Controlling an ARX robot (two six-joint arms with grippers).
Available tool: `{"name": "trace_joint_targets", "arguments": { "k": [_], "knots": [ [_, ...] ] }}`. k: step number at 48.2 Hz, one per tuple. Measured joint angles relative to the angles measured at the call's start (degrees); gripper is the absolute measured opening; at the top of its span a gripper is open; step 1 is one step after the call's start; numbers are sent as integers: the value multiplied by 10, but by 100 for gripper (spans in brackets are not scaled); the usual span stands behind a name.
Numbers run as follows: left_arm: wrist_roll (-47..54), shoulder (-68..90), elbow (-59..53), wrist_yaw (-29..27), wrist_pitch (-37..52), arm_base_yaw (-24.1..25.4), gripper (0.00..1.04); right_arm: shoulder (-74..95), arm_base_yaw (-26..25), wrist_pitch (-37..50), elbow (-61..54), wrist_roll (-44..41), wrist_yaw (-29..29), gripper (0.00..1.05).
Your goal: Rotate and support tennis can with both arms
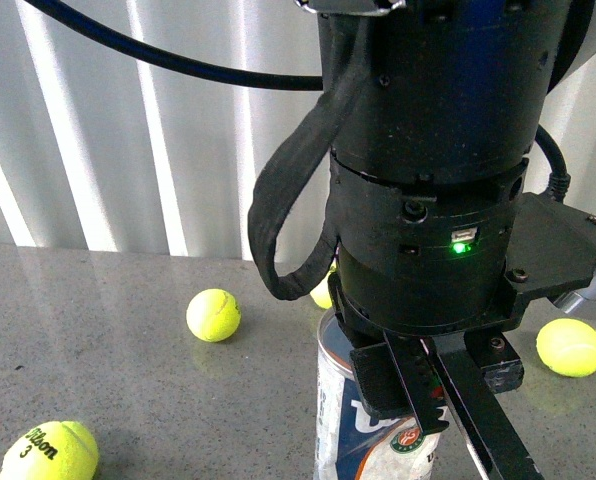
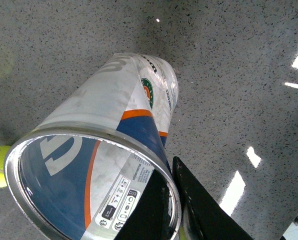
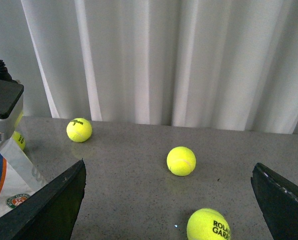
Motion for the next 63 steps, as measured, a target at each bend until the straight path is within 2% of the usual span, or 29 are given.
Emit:
{"name": "trace_joint_targets", "arguments": {
  "k": [17,28,32,41,44,63],
  "knots": [
    [2,12,12,-2,4,-9,4,0,0,0,0,0,0,98],
    [1,32,20,-6,8,-10,41,0,0,0,0,0,0,98],
    [0,33,31,-8,4,-10,59,0,0,0,0,0,0,98],
    [-3,33,47,-4,-9,-11,91,0,0,0,0,0,0,98],
    [-5,33,52,-1,-13,-11,99,0,0,0,0,0,0,98],
    [-16,18,84,6,-35,-8,98,0,0,0,0,0,0,98]
  ]
}}
